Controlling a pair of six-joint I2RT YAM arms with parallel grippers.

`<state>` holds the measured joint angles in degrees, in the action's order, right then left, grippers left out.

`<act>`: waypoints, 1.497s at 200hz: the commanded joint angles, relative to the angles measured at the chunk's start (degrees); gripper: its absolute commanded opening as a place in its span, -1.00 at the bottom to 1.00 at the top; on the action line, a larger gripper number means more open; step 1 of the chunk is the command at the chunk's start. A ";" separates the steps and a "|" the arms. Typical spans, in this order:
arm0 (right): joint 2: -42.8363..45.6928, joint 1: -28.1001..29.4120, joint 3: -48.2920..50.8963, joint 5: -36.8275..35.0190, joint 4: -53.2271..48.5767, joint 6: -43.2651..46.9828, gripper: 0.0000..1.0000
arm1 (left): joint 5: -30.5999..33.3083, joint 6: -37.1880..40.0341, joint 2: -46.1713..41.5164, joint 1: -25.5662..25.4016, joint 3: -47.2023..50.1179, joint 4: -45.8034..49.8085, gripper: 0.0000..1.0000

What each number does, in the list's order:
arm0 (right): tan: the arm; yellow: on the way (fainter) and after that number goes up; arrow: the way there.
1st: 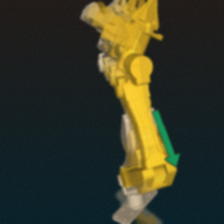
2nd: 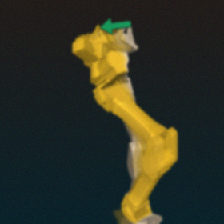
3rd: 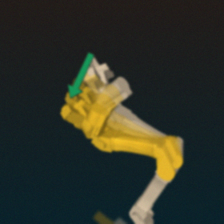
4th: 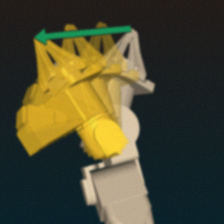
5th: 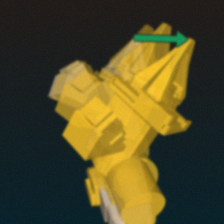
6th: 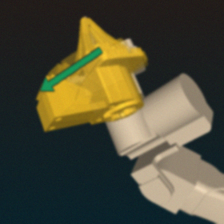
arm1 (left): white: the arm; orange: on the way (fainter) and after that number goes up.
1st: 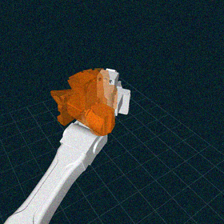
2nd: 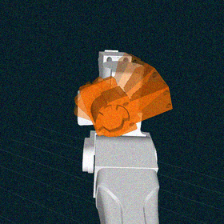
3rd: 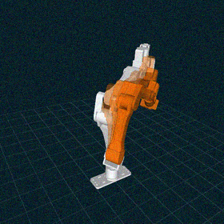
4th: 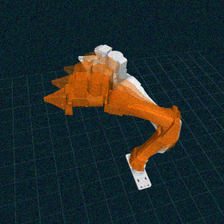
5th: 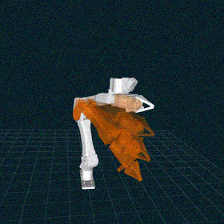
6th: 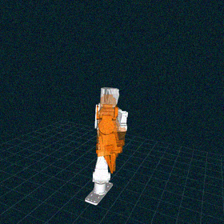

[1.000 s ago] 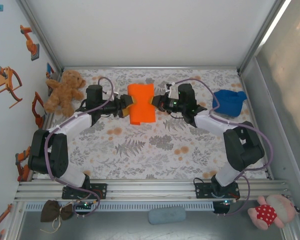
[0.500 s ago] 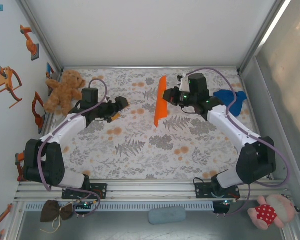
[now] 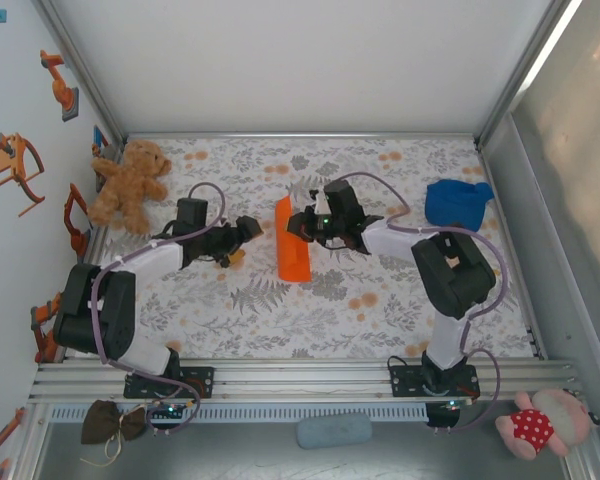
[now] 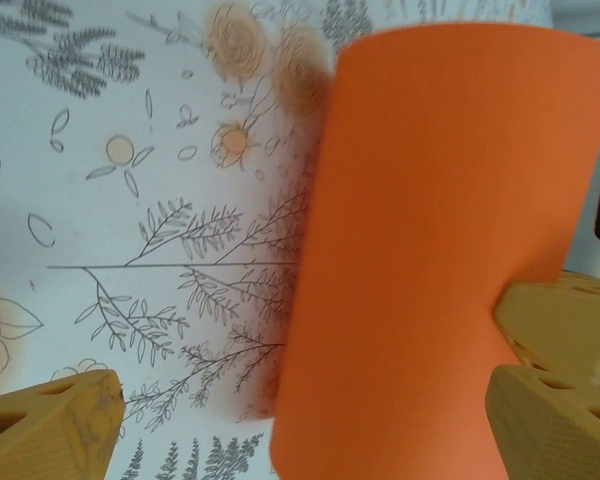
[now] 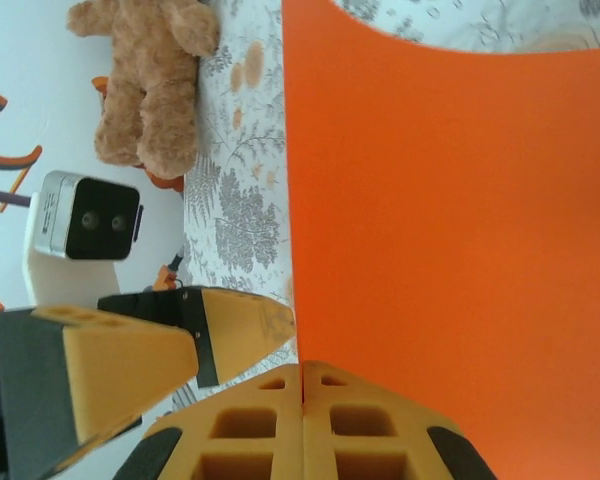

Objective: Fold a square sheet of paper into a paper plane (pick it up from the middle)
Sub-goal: First fold in half a square sheet of paper at the center of the table.

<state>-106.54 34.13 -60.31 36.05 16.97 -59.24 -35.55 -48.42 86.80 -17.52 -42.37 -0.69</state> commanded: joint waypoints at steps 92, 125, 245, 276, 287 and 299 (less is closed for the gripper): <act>-8.14 -0.38 2.42 -1.12 5.95 0.06 -0.96 | 5.66 0.52 9.55 -7.51 -4.71 0.68 0.58; -9.24 -0.55 0.19 0.24 4.00 1.58 -0.95 | 6.57 0.52 11.60 -8.66 -7.02 1.95 0.43; -3.37 -1.70 -1.38 -6.93 -9.12 9.36 -0.34 | 14.56 1.74 18.15 -10.34 -11.77 10.01 -0.25; 1.15 -1.96 -1.39 -13.30 -15.88 12.89 -0.30 | 15.99 2.57 19.49 -10.49 -11.96 11.82 -0.29; 1.95 -2.01 -1.30 -14.70 -17.24 13.57 -0.30 | 16.25 2.43 20.26 -10.65 -12.25 12.08 -0.29; 2.94 -1.96 -0.83 -15.76 -17.93 13.80 -0.30 | 17.05 1.73 21.36 -10.95 -12.76 12.97 -0.29</act>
<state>-106.41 32.47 -60.25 25.74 4.08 -48.86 -21.96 -47.46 103.50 -27.35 -54.92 8.36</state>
